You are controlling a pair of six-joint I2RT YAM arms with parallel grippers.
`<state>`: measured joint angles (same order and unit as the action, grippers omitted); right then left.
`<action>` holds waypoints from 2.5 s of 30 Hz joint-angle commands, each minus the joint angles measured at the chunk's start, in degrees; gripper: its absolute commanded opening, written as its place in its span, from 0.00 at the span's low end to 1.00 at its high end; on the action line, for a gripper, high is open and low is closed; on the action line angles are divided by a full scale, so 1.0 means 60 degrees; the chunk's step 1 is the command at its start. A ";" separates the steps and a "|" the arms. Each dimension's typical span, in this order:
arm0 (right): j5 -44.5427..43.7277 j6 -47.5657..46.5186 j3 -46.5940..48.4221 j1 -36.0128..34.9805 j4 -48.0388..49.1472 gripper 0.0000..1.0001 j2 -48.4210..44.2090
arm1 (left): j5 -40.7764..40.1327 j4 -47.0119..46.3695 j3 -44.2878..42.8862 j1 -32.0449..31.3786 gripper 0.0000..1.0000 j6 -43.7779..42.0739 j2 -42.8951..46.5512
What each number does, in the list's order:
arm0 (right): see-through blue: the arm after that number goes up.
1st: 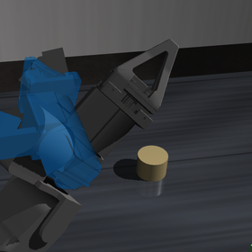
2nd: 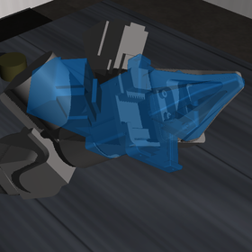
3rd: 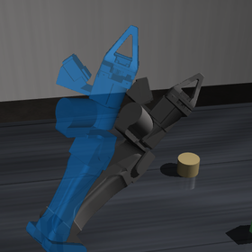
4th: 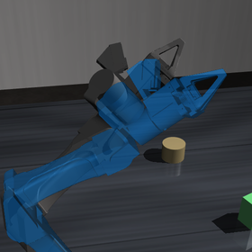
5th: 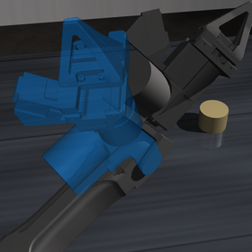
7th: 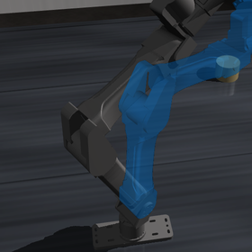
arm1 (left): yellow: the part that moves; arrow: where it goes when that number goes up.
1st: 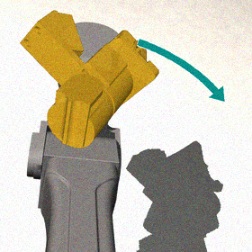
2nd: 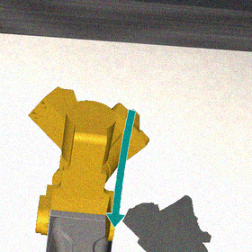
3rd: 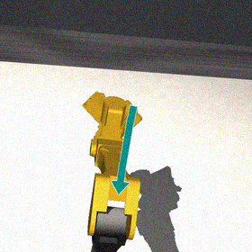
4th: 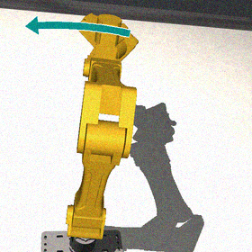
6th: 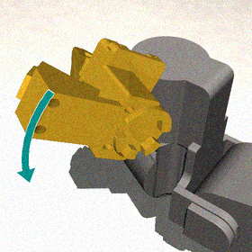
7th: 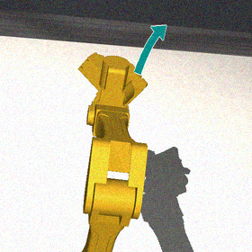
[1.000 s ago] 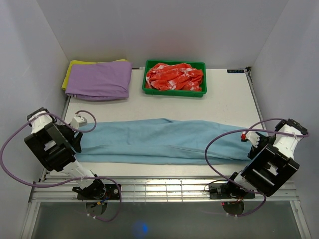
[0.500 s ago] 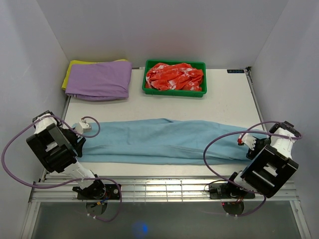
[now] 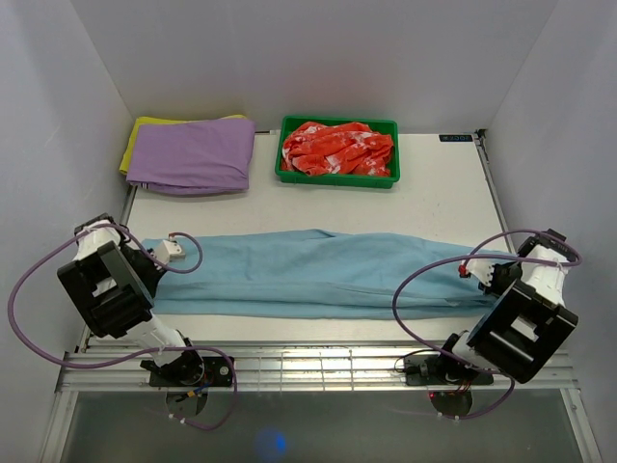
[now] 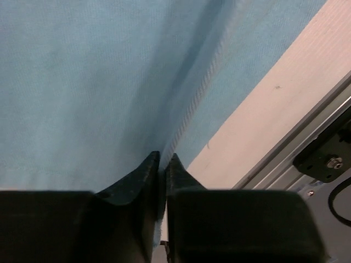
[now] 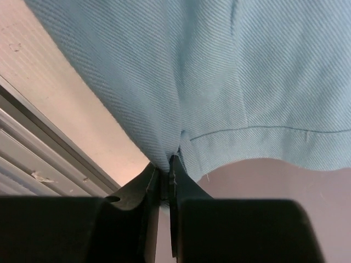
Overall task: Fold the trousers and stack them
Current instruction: Fold the trousers
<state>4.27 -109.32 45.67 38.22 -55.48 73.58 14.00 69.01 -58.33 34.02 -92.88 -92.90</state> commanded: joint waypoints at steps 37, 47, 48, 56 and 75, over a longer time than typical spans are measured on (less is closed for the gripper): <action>0.2174 0.3384 0.4374 -0.1448 0.3343 0.08 0.1888 | 0.2340 -0.5979 -0.3891 -0.0016 0.00 0.5404 -0.0367; 0.2027 0.2751 0.2949 -0.1228 0.3520 0.08 0.1359 | 0.2574 -0.5511 -0.1998 0.1155 0.00 0.4055 0.0425; 0.2071 0.2852 0.3051 -0.1199 0.3520 0.08 0.1374 | 0.2647 -0.5496 -0.2172 0.1229 0.00 0.4199 0.0425; 0.2978 0.2284 0.3670 -0.0233 0.2803 0.08 0.0995 | 0.4081 -0.4209 -0.3010 0.2311 0.00 0.3793 0.0922; 0.1793 -0.0121 -0.1006 0.0105 0.3798 0.08 0.0055 | 0.0801 -0.5658 0.2868 0.3222 0.00 0.0111 0.1218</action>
<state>19.59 -108.29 38.76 38.13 -38.65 73.97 26.87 43.99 -40.91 52.77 -92.03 -81.21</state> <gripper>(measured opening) 0.112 0.028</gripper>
